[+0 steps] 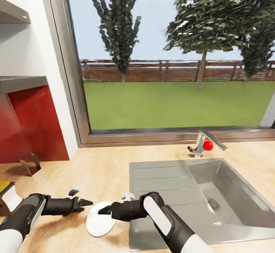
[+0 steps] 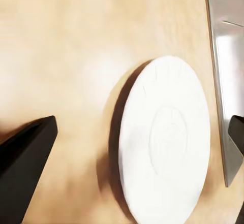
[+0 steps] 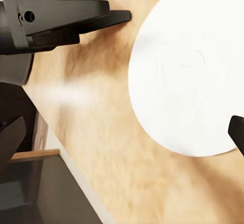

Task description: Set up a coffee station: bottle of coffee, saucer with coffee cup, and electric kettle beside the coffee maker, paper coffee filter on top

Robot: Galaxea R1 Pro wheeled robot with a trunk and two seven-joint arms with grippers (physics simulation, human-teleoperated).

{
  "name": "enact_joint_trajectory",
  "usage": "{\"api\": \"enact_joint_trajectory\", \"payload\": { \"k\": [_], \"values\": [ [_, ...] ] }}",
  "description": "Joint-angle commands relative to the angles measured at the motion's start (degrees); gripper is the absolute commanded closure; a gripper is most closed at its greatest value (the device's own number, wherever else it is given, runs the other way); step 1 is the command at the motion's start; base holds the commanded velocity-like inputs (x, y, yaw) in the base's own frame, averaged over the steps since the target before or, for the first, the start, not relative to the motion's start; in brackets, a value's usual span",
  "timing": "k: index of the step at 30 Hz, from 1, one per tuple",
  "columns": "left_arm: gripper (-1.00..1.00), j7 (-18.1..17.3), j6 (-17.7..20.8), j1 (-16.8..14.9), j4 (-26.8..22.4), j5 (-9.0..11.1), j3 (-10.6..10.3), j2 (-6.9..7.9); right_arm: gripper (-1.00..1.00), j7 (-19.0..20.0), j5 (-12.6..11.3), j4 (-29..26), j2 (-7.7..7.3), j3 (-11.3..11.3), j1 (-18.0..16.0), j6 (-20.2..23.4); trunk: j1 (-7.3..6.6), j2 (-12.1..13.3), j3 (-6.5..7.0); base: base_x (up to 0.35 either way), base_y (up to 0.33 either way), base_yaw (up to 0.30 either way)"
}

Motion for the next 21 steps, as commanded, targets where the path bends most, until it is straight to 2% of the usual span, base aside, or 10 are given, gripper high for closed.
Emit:
{"api": "enact_joint_trajectory", "payload": {
  "k": [1,14,21],
  "values": [
    [-1.0,-0.4,0.0,0.0,0.0,-1.0,0.2,-0.04,-1.0,0.5,0.6,0.0,0.0,0.0,0.0,0.2,0.03,0.0,-0.03,0.014,0.016,0.0],
    [-1.0,-0.4,0.1,0.0,0.1,-1.1,0.2,-0.12,-1.0,0.5,0.6,0.1,0.0,0.0,0.1,0.2,0.03,0.0,-0.03,-0.003,0.005,0.0],
    [-1.0,-0.4,0.1,0.0,0.1,-1.1,0.1,-0.13,-1.0,0.6,0.6,0.1,0.0,0.0,0.4,0.2,0.03,0.0,-0.03,-0.217,0.137,0.0]
  ]
}}
